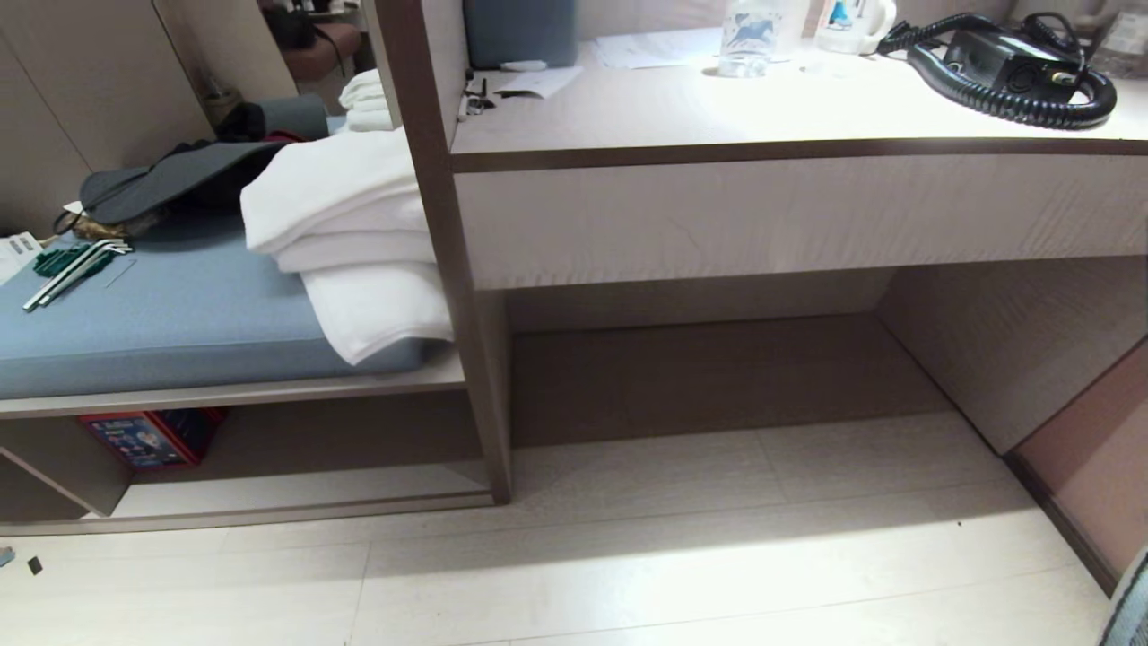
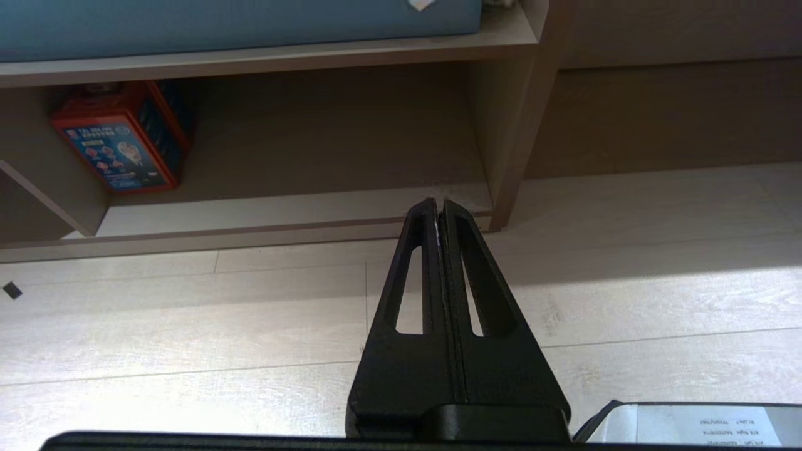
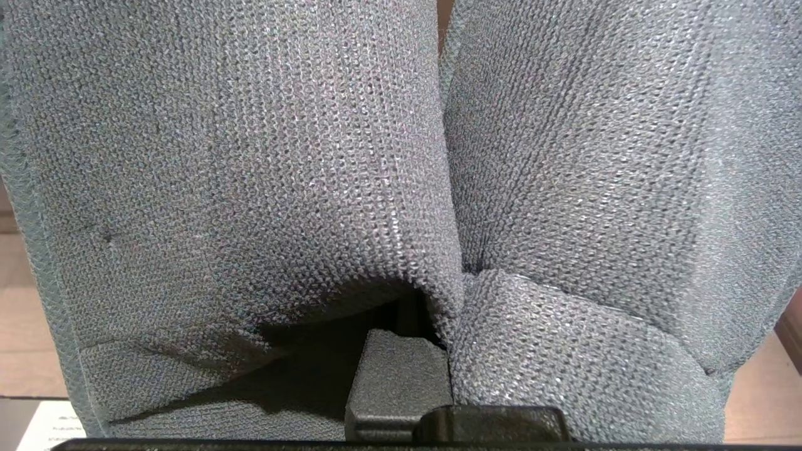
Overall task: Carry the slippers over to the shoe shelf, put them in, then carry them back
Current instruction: Place the slippers into the shoe cabinet
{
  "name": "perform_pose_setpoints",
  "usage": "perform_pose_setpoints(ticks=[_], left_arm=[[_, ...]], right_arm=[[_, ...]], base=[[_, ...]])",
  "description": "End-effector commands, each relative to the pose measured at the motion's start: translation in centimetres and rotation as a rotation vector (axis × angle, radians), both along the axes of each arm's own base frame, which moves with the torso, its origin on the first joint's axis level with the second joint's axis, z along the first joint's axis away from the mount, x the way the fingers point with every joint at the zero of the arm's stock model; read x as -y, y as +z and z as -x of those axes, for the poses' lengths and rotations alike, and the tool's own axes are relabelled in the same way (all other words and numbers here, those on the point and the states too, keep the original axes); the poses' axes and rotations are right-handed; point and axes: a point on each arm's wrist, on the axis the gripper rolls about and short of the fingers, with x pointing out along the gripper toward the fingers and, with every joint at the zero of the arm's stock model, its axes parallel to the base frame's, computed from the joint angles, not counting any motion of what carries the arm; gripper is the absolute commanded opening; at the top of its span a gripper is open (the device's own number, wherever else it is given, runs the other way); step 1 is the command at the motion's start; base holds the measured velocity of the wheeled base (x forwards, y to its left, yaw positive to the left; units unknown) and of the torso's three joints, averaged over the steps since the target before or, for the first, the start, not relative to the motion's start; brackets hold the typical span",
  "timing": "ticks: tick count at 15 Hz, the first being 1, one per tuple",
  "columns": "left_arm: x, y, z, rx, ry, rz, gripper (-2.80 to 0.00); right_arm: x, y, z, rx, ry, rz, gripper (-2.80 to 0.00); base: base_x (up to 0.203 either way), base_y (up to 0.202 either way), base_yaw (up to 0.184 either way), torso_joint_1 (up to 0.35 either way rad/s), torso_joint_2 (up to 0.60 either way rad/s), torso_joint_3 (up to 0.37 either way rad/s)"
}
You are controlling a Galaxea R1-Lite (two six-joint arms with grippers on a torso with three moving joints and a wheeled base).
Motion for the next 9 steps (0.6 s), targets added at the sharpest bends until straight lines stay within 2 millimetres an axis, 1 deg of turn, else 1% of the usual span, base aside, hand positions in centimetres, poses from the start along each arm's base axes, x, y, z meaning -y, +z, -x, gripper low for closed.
perform_pose_setpoints(ticks=[1,9], left_arm=[[0.00,0.00,0.00,0.000,0.001,0.001,-2.80],[0.00,0.00,0.00,0.000,0.001,0.001,-2.80]], right_arm=[[0.00,0.00,0.00,0.001,0.000,0.001,-2.80],[0.00,0.00,0.00,0.001,0.001,0.000,-2.80]], base=[[0.000,0.000,0.000,0.007,0.00,0.202],[0.000,0.000,0.000,0.001,0.00,0.204]])
